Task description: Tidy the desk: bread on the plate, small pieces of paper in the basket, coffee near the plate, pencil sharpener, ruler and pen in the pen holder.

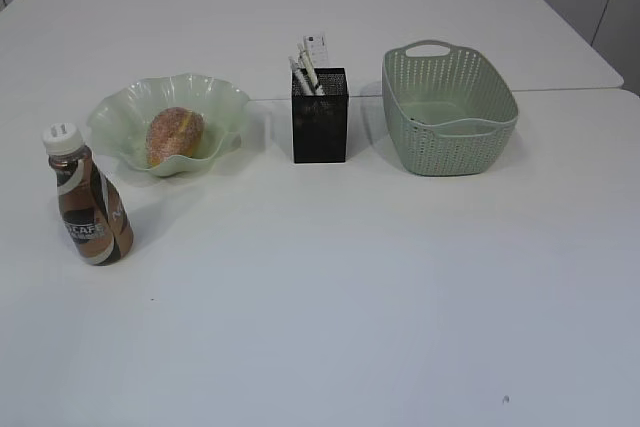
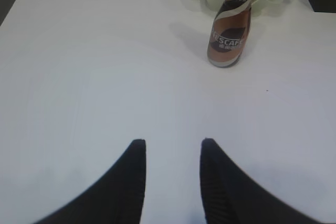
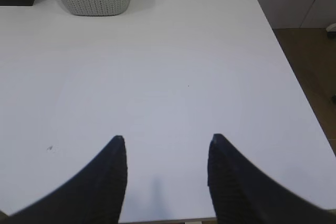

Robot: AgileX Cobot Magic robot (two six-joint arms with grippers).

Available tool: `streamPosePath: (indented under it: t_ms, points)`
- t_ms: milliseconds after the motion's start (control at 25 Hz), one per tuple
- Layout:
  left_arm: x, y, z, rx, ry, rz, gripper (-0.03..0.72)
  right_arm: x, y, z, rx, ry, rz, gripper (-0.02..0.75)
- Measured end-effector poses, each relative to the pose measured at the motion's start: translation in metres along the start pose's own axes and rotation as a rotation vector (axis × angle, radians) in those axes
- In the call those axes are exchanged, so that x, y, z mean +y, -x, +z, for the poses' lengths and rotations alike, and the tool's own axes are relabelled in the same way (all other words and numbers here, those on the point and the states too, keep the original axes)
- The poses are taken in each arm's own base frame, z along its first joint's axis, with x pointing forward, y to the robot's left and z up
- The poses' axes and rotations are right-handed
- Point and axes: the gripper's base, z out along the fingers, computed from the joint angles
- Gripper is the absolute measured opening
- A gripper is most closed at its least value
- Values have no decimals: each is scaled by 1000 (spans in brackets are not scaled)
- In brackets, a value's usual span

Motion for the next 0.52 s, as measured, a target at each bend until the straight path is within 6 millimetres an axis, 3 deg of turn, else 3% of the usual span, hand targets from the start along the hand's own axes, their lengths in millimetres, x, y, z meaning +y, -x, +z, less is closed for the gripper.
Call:
streamPosePath:
  t_ms: [520]
  points:
    - [0,0,0,0,0,0,239,0,0,0,0,0,0,403]
